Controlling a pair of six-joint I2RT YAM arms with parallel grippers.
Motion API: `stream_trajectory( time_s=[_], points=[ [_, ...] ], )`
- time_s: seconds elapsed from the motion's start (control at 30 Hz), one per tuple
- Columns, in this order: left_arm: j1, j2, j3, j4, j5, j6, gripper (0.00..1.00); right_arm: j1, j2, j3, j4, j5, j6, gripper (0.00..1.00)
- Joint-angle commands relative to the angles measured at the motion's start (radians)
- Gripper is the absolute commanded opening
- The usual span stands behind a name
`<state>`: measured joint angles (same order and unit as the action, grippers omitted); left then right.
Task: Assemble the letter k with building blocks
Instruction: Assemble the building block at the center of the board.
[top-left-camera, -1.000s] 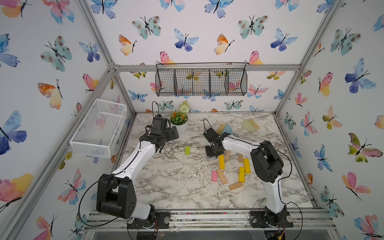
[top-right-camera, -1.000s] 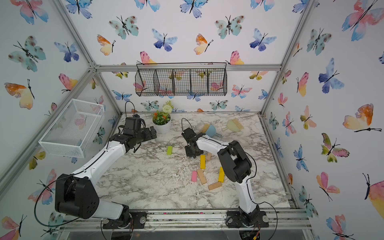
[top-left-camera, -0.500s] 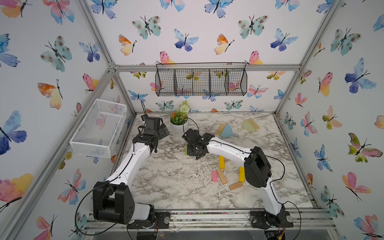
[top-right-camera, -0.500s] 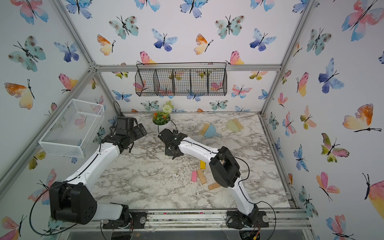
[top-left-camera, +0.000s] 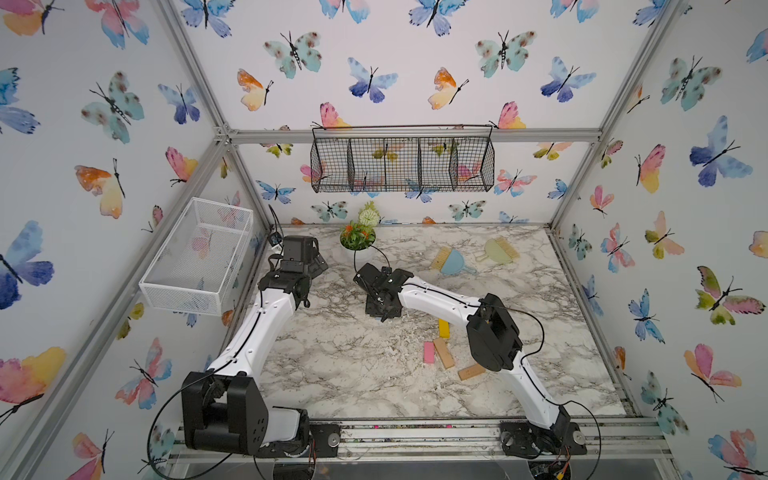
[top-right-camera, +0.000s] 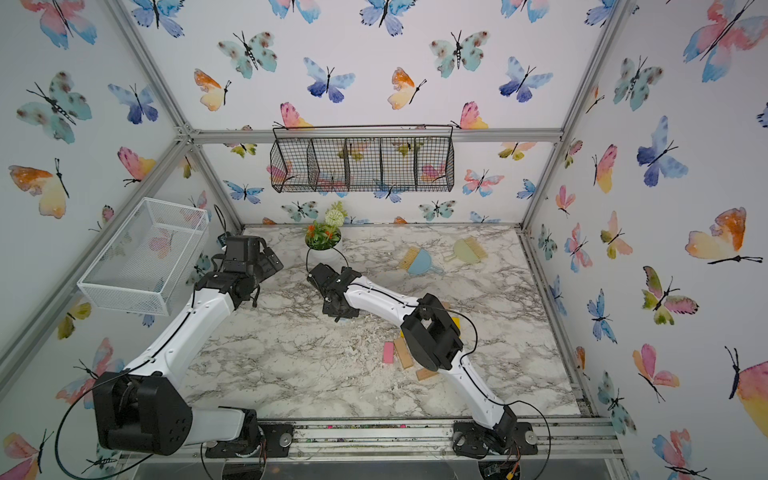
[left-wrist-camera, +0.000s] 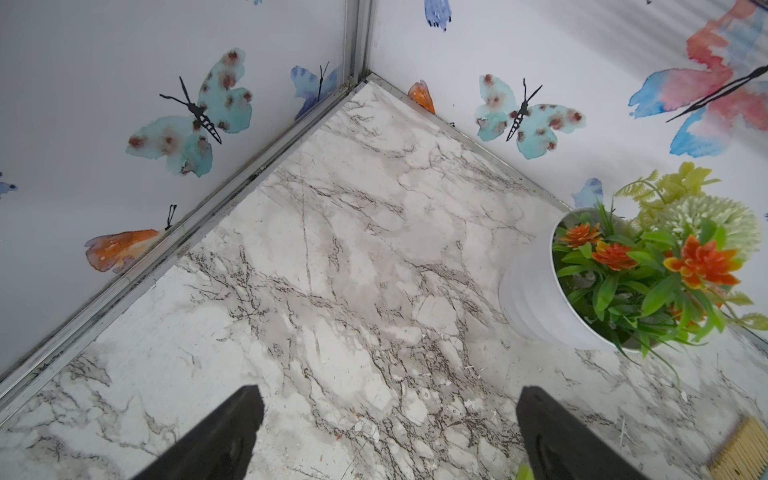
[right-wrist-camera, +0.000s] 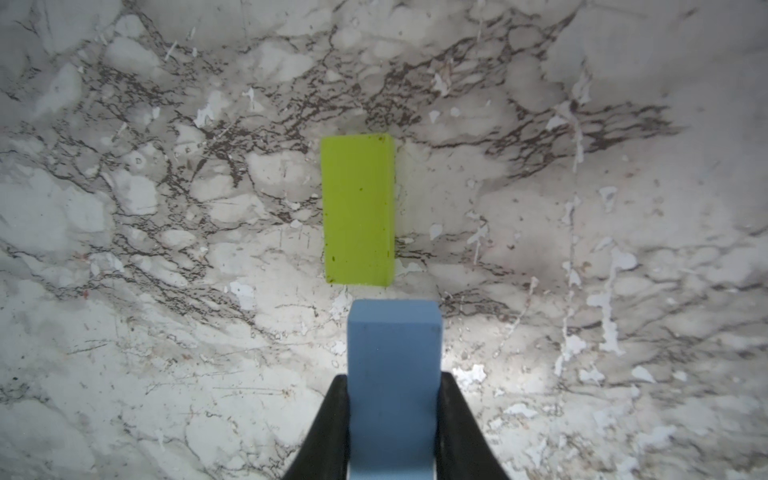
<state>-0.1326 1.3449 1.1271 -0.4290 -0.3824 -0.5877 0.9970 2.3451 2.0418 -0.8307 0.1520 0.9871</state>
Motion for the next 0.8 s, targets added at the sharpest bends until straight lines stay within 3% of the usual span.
stream_trajectory(
  time_s=[0.0, 0.77],
  points=[
    [0.009, -0.03, -0.006, -0.025, -0.044, -0.021, 0.98, 0.014, 0.035, 0.026, -0.037, -0.016, 0.023, 0.01],
    [0.013, -0.02, -0.007, -0.027, -0.028, -0.024, 0.98, 0.031, 0.133, 0.091, -0.054, -0.011, 0.009, 0.01]
  ],
)
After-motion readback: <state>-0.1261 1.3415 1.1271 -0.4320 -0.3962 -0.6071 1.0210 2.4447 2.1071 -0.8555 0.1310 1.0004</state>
